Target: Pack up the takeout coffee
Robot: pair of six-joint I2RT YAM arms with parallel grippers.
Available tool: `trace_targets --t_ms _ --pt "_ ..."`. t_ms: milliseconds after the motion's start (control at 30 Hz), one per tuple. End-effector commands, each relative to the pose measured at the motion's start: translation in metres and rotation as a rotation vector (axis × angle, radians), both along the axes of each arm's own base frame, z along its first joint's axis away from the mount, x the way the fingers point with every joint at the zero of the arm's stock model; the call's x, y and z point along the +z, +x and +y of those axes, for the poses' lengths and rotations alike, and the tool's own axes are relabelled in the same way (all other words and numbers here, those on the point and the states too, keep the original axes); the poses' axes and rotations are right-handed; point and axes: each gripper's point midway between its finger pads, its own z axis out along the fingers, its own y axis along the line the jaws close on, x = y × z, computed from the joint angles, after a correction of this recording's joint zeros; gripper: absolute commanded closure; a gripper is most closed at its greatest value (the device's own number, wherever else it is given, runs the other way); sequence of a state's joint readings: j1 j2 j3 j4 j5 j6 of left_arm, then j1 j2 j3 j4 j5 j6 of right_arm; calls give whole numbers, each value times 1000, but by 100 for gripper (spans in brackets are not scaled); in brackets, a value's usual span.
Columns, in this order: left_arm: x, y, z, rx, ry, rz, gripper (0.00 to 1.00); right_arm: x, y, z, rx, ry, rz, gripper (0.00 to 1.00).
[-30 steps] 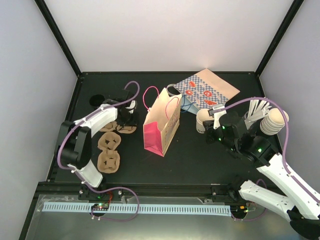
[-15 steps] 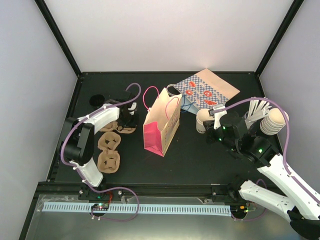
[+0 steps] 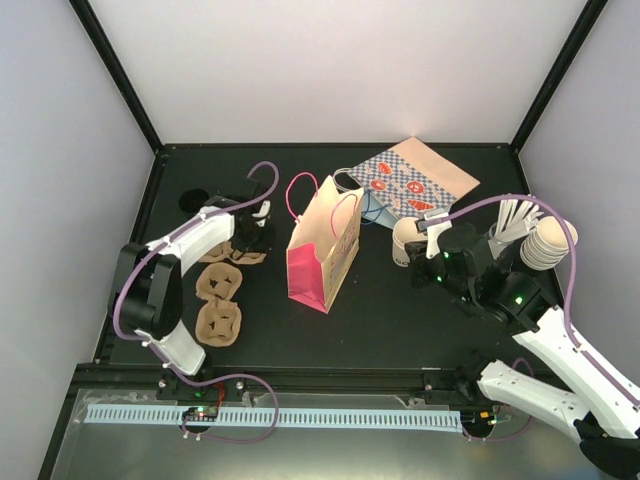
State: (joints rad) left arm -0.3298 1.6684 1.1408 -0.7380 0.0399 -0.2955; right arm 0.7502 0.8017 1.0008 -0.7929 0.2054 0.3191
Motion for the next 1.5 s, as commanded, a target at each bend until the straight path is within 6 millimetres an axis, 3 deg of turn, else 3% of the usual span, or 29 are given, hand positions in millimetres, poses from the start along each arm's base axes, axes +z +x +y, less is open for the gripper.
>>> trace_targets --t_ms 0,167,367,567,767,933,1133,1467 --pt "31 5 -3 1 -16 -58 86 -7 -1 5 29 -1 14 90" --pt "41 4 -4 0 -29 -76 86 -22 -11 27 153 24 65 80" --pt "52 3 -6 -3 -51 -101 86 -56 -27 56 282 94 135 71" --pt "57 2 -7 -8 -63 -111 86 -84 -46 84 353 148 111 63" --pt "58 1 -11 -21 -84 -111 86 -116 -62 104 399 175 35 47" --pt "57 0 -11 -31 -86 -106 86 -135 -62 117 409 154 -22 27" --pt "53 -2 -12 -42 -88 -98 86 -157 -56 137 392 101 -57 13" --pt "50 -7 -15 -62 -113 -88 86 -183 -25 164 255 111 -68 7"
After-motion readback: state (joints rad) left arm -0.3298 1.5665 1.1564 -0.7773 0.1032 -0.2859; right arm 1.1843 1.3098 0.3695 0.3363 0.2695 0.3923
